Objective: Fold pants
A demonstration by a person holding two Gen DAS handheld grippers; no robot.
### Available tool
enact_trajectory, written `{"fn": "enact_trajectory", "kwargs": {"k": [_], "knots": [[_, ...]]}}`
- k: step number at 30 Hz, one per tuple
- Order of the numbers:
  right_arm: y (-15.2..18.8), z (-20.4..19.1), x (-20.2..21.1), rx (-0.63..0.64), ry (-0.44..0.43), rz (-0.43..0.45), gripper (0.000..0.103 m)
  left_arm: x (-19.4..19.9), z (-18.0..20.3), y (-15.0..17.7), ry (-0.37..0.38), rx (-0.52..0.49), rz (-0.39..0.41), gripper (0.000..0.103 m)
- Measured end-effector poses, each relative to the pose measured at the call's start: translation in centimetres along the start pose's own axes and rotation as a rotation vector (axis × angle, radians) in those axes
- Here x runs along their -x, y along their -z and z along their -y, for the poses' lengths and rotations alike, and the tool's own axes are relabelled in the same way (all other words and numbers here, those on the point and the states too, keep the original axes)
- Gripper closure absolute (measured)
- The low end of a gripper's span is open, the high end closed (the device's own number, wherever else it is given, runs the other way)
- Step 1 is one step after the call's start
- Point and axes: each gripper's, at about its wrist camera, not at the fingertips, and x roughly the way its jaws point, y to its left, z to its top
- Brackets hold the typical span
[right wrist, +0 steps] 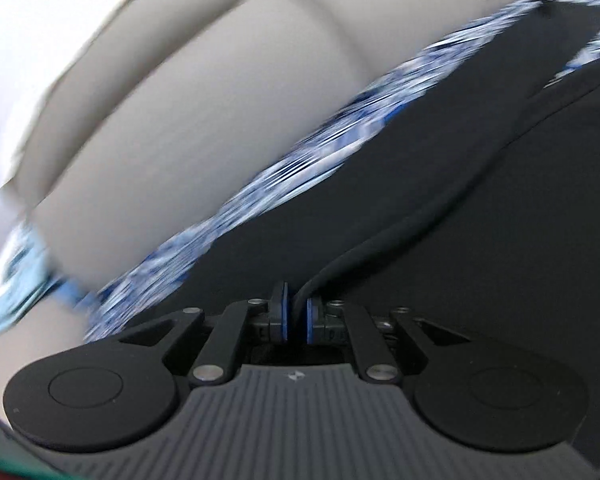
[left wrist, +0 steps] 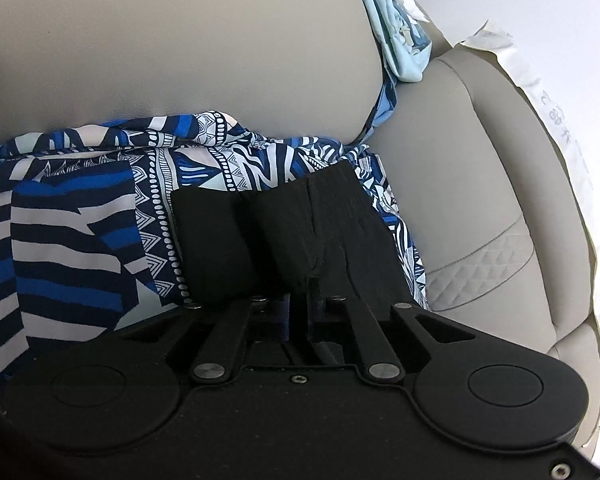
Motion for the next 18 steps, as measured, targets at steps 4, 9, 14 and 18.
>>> {"fn": "enact_trajectory", "kwargs": {"k": [4,9,14,18], "knots": [[-5.4,5.3,-1.0,-0.061,0.060,0.074,0.076,0.0,0.3,0.2,-0.012,-0.032,0.008,0.095],[-11.9,11.3,-2.5,-0.095,0.214,0.139,0.078,-0.5,0.1,-0.1,-0.006,-0.015,-0.008,0.094],[-18.6,15.9,-4.6,-0.084,0.358,0.172,0.079,-1.2,-1.1,-0.7,0.029,0.069,-0.038,0.095],[-23.4,18.7,-7.0,-0.076,0.435,0.157,0.079,-1.6,-0.1,-0.3,0.000,-0.014,0.001,0.095]]}}
